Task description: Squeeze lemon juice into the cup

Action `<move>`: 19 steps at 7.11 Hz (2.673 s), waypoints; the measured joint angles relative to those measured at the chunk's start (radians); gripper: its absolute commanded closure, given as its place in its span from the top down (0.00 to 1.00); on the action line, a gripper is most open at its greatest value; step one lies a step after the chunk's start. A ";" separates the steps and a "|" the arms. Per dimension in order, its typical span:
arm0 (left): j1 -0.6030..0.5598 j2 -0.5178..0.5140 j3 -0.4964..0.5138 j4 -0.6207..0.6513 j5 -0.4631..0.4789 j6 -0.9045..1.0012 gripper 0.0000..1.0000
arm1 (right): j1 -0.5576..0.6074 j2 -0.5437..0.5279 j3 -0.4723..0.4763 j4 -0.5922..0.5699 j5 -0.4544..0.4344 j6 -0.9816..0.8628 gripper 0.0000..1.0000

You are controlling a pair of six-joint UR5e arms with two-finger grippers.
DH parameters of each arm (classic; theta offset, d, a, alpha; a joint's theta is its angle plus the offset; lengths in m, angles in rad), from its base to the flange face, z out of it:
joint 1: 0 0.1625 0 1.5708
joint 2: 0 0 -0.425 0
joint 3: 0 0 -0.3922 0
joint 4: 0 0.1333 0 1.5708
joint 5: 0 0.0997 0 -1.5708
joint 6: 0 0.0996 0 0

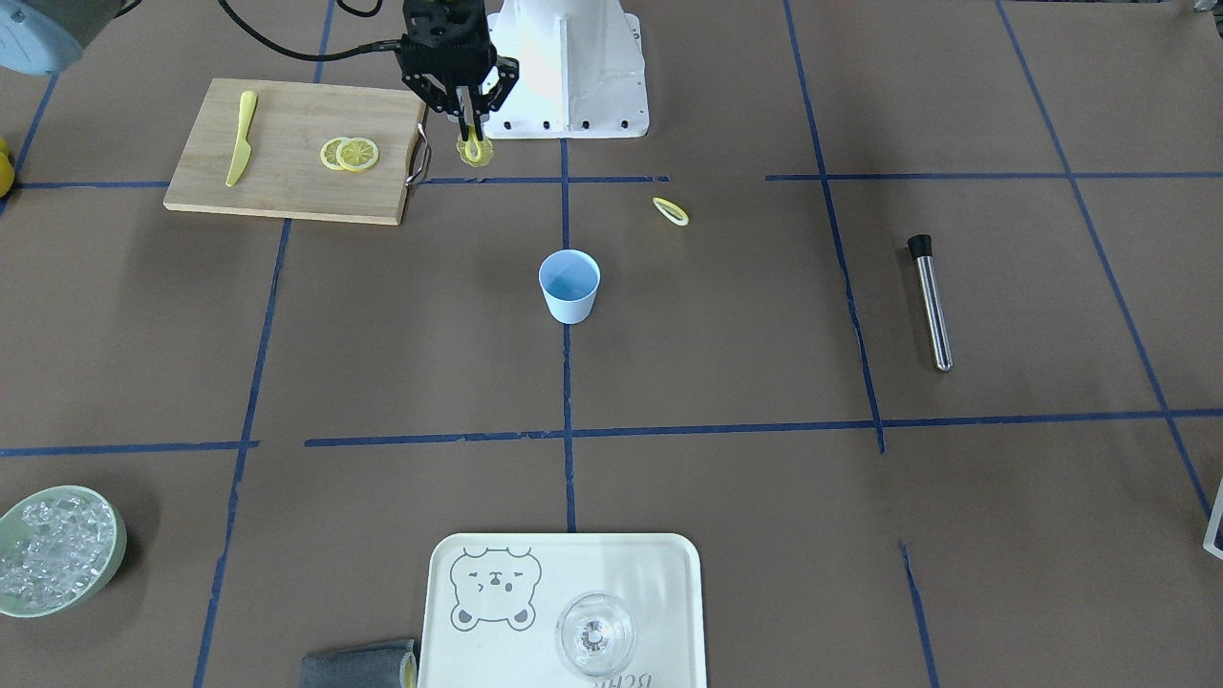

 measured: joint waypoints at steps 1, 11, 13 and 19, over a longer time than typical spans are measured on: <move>0.000 0.000 0.000 0.001 0.000 0.000 1.00 | 0.030 0.077 -0.076 -0.006 0.011 -0.003 0.22; 0.000 0.004 0.011 0.004 0.000 0.000 1.00 | 0.102 0.259 -0.422 0.152 0.006 -0.031 0.23; 0.000 0.009 0.011 0.003 0.000 0.001 1.00 | 0.120 0.277 -0.474 0.173 0.006 -0.056 0.85; 0.000 0.015 0.011 0.002 0.000 0.001 1.00 | 0.136 0.276 -0.486 0.175 0.026 -0.092 1.00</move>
